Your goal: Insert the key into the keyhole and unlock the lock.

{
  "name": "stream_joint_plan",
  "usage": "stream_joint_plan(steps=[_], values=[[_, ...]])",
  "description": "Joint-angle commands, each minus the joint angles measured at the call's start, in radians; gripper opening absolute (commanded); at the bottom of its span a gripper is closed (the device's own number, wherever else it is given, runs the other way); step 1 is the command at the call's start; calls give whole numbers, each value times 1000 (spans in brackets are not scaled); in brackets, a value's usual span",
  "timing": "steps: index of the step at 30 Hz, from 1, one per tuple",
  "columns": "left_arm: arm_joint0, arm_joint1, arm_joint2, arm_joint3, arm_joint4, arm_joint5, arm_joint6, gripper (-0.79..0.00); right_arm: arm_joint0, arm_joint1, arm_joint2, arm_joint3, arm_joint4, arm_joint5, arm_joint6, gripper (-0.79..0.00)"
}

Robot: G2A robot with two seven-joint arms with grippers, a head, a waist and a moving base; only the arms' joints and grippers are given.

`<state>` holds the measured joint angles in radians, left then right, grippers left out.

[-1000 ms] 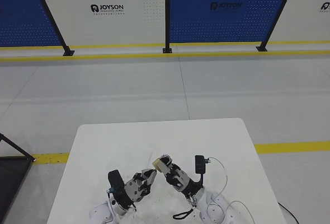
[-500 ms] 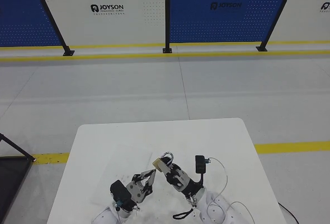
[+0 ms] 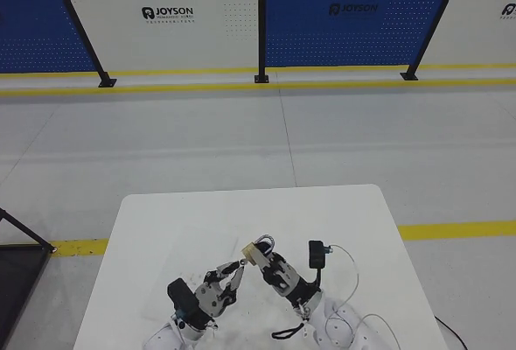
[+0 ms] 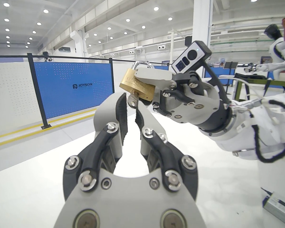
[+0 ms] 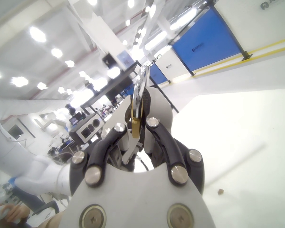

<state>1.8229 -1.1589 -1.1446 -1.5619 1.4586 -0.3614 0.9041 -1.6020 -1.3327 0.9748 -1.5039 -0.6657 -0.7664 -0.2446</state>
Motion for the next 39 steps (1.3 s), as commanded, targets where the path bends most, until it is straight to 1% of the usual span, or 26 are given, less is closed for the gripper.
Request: stream_joint_plan(steps=[1,4,6,7,9,11,13,18,24,25,26,27,28,30,33,36,39], values=[[13,8,-28,-15,-16,-47,-12,0,6,-1,1,4,8,9,4,-785],[45,25,-98,-34,-36,-111,-26,0,29,-4,-4,27,46,40,34,-785],[75,39,-166,-38,-62,-164,-31,0,67,-9,-17,60,83,99,96,-785],[90,46,-208,-38,-71,-172,-34,0,91,-13,-29,79,96,137,134,-785],[119,59,-292,-30,-67,-161,-39,0,142,-25,-65,121,125,215,210,-785],[146,69,-364,-5,-72,-153,-51,0,194,-41,-115,175,120,296,287,-785],[163,76,-425,24,-71,-131,-65,0,242,-59,-175,223,123,349,366,-785],[170,82,-490,81,-114,-147,-64,0,345,-111,-303,325,140,457,504,-785],[169,82,-491,86,-117,-148,-62,0,423,-171,-410,421,120,561,540,-785],[169,82,-491,86,-117,-148,-62,0,434,-179,-422,437,114,579,548,-702],[169,82,-491,86,-117,-148,-62,0,445,-186,-431,450,103,598,545,-453],[169,82,-491,86,-117,-148,-62,0,453,-193,-440,461,93,613,539,-409],[169,82,-491,86,-117,-148,-62,0,459,-198,-447,472,85,623,534,0],[169,82,-491,86,-117,-148,-62,0,465,-205,-453,483,74,623,523,0],[169,82,-491,86,-117,-148,-62,0,468,-203,-456,479,24,626,511,0],[169,82,-491,86,-117,-148,-62,0,453,-189,-445,441,-37,639,495,0],[169,82,-491,86,-117,-148,-62,0,421,-165,-419,367,-103,653,486,0]])
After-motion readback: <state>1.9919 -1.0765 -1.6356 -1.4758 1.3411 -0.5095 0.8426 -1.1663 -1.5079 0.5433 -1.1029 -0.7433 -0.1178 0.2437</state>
